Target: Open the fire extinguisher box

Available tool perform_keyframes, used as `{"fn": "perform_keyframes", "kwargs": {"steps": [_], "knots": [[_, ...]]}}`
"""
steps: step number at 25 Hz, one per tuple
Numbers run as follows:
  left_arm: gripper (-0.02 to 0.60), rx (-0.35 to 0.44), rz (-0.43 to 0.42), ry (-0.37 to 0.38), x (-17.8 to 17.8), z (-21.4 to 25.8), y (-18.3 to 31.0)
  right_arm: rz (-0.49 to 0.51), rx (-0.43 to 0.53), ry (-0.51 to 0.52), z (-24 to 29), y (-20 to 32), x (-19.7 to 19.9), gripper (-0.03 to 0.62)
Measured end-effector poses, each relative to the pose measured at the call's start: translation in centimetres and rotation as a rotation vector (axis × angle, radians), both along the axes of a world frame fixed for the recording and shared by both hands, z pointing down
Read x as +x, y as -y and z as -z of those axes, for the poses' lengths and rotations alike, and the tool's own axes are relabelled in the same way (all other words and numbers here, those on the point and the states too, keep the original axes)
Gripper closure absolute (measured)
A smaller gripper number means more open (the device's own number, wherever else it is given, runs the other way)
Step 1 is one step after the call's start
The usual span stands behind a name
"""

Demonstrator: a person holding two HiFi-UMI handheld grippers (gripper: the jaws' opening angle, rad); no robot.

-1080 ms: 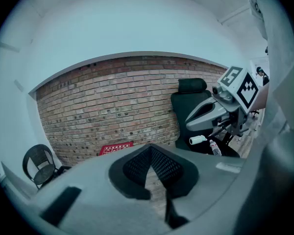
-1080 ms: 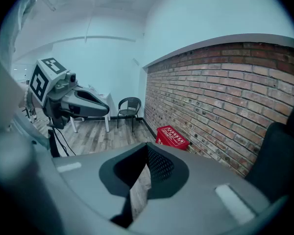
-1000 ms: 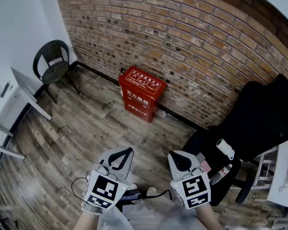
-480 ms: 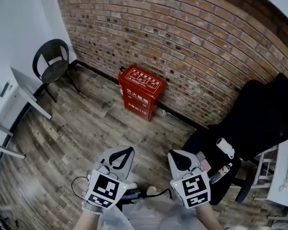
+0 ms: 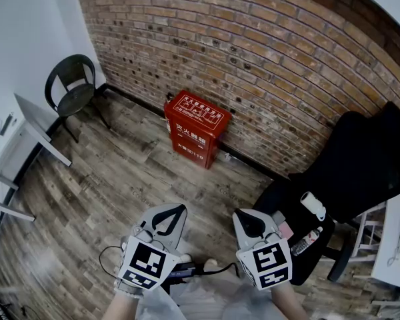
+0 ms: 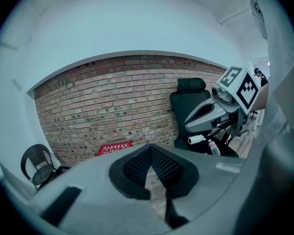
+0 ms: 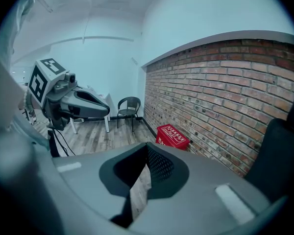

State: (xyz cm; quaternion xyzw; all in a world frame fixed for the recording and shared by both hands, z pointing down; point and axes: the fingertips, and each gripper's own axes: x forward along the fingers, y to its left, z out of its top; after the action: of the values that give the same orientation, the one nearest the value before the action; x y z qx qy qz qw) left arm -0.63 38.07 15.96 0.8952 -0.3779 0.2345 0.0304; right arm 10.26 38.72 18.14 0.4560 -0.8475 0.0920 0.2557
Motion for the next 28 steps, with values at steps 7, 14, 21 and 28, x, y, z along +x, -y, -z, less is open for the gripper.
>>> {"fn": "perform_keyframes", "kwargs": {"steps": [7,14,21,28], "knots": [[0.589,-0.001,0.0,-0.004,-0.1,-0.2,0.3,-0.003,0.0,-0.007,-0.2,0.3,0.0,0.589],[0.589,0.015,-0.012,-0.013,-0.5,0.0,1.4,-0.017,0.019,-0.015,0.1,1.3,-0.4,0.589],[0.589,0.04,-0.03,-0.016,-1.3,0.6,2.4,-0.03,0.054,-0.026,1.1,2.5,-1.3,0.589],[0.59,0.057,-0.048,-0.021,-2.8,1.0,2.9,-0.051,0.074,-0.032,1.7,2.8,-2.7,0.589]]}}
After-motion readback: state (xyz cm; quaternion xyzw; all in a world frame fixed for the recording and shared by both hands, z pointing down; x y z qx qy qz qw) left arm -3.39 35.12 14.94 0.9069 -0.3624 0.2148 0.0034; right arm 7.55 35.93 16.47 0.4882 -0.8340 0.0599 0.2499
